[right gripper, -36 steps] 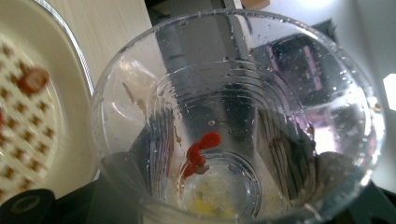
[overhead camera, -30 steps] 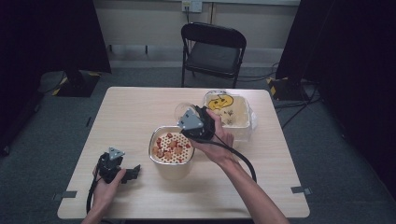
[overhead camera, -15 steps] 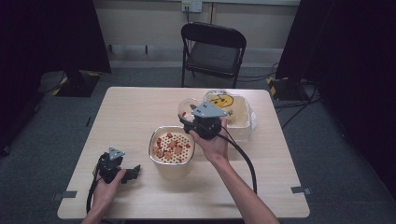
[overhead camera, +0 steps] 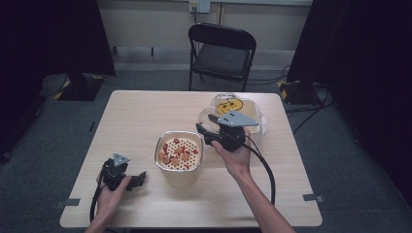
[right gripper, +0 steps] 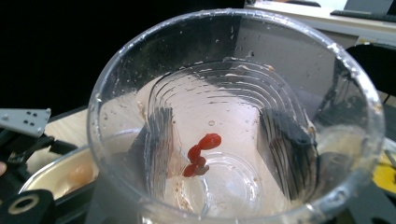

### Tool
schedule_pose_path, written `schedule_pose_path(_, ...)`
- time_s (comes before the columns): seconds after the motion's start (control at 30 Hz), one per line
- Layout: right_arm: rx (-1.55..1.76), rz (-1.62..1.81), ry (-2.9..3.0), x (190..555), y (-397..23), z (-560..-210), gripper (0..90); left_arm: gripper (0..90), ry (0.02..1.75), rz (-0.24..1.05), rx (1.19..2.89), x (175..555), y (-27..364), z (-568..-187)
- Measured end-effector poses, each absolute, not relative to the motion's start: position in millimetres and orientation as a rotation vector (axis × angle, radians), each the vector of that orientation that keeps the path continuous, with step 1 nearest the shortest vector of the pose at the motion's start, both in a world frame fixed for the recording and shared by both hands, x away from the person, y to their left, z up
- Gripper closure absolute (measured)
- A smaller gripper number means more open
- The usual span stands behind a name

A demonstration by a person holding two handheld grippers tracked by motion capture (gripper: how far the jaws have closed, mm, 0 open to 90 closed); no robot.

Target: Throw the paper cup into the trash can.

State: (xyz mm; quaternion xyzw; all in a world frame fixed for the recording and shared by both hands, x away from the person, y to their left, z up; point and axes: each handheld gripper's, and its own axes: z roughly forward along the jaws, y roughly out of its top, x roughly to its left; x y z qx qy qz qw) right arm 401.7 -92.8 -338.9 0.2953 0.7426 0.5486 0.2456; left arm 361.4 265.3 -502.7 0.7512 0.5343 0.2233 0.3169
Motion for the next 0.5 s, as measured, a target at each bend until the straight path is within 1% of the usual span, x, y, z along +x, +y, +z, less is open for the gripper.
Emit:
schedule_pose_path(0.37,0.828,1.488,2.049,379.5,-118.5,-347.7,46.4,0.0,1.406,0.588,1.977,361.4,265.3,-502.7)
schedule_pose_path(0.5,0.848,1.481,2.031,380.7,-126.5,-346.2,46.3,0.0,1.406,0.588,1.978,361.4,265.3,-502.7)
